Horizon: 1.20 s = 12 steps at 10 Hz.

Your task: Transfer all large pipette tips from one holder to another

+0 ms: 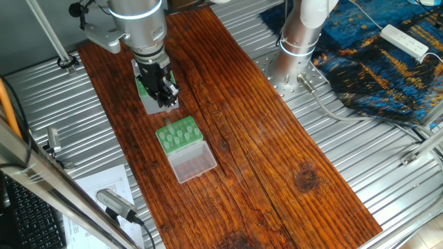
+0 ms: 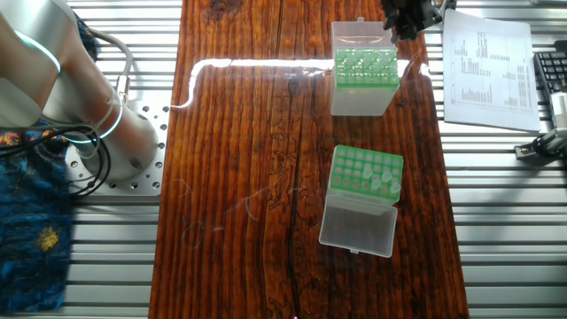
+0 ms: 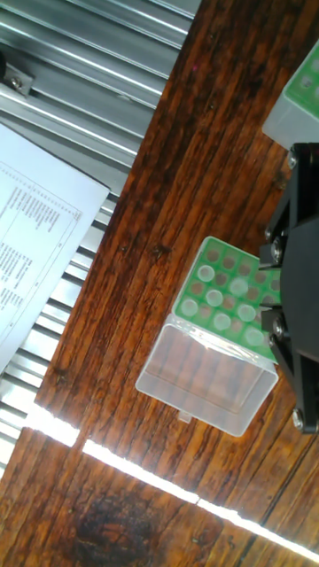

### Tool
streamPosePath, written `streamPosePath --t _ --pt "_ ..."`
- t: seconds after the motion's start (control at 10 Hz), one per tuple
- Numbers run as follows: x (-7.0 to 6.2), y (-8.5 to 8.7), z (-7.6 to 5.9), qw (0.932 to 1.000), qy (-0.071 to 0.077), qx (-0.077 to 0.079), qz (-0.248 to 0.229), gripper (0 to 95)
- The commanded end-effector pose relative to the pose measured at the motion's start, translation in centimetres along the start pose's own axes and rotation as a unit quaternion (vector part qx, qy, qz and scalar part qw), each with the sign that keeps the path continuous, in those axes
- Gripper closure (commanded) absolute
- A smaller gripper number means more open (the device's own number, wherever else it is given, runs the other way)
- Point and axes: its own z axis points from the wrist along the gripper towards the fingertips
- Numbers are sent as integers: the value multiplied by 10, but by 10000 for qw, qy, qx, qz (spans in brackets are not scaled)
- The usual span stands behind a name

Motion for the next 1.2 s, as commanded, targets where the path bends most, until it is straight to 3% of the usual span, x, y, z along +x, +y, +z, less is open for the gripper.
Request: streamPosePath --t 0.1,0.4,0.5,0.7,1.0,1.2 --pt "1 -1 1 10000 32 55 -2 760" --pt "16 -15 13 9992 120 263 -275 760" --pt "26 -29 22 9977 165 443 -486 760" --pt "29 -56 24 9956 86 445 -820 760" --pt "38 -97 27 9952 160 497 -824 760" --pt "45 -129 37 9950 167 516 -844 760"
